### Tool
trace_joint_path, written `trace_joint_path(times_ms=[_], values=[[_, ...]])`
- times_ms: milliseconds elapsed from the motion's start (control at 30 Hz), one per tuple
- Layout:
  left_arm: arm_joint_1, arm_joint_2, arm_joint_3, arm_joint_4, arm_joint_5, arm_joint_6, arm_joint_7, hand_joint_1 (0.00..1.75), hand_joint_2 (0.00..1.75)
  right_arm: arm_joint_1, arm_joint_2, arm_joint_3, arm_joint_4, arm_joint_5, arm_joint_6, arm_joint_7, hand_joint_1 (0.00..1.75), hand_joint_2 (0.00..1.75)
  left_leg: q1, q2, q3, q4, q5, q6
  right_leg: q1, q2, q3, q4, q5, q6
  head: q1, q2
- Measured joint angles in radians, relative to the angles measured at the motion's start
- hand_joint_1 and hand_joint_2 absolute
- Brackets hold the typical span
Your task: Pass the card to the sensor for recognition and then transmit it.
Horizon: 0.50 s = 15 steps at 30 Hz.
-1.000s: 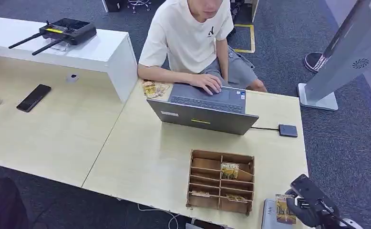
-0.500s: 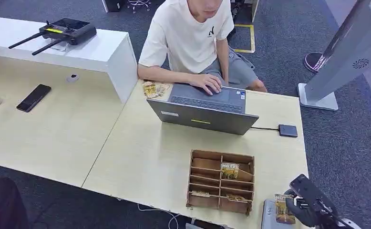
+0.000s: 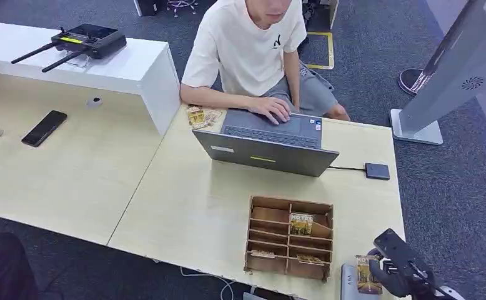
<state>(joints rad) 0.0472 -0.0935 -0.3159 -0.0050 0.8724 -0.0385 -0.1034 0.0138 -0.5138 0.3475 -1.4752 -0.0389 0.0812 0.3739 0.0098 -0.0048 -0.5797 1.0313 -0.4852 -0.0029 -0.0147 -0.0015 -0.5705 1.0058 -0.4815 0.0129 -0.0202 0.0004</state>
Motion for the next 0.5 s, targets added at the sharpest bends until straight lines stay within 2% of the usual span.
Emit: trace_joint_path(times_ms=[500], values=[[-0.001, 0.0, 0.0, 0.0, -0.004, 0.0, 0.0, 0.0, 0.0, -0.008, 0.016, 0.001, 0.014, 0.006, 0.0, -0.001, 1.75, 1.75, 0.0, 0.0, 0.0, 0.0, 0.0, 0.0, 0.0, 0.0, 0.0, 0.0, 0.0, 0.0, 0.0, 0.0]])
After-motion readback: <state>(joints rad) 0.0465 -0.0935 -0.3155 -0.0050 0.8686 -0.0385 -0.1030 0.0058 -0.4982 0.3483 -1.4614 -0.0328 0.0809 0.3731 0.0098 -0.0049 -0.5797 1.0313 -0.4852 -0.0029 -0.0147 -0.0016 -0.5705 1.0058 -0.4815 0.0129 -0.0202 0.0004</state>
